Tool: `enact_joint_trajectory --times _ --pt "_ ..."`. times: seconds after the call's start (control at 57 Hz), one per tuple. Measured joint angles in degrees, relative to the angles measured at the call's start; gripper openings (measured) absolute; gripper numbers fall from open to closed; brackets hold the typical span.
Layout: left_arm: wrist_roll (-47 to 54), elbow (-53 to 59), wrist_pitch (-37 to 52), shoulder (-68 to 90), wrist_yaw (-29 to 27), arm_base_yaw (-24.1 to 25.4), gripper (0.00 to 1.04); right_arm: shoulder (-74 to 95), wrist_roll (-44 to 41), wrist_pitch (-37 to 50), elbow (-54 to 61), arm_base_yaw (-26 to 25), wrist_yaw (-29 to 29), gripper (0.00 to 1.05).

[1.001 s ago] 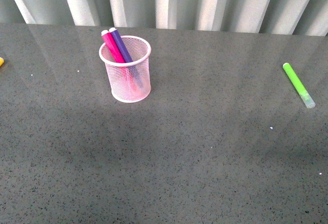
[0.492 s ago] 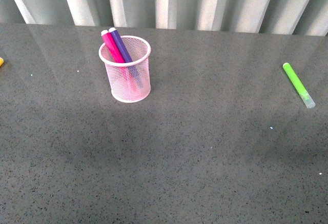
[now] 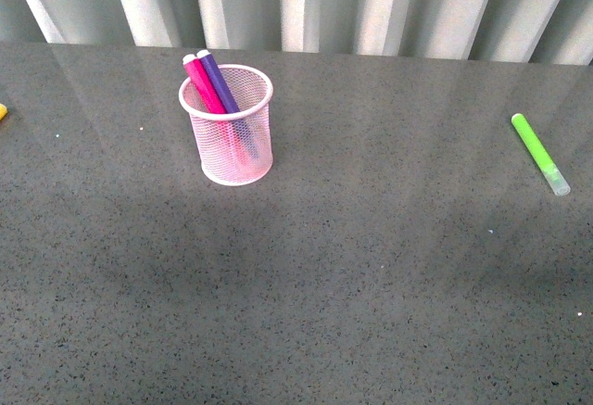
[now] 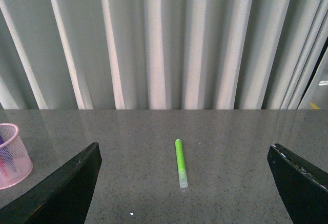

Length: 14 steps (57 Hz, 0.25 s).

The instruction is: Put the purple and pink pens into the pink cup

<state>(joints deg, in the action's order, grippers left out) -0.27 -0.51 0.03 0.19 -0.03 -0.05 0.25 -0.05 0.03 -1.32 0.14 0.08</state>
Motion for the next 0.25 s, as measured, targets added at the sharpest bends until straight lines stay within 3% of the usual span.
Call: enact_joint_trajectory --times 0.246 --pt "0.00 0.00 0.00 0.00 0.00 -0.02 0.98 0.00 0.00 0.00 0.00 0.00 0.00 0.98"
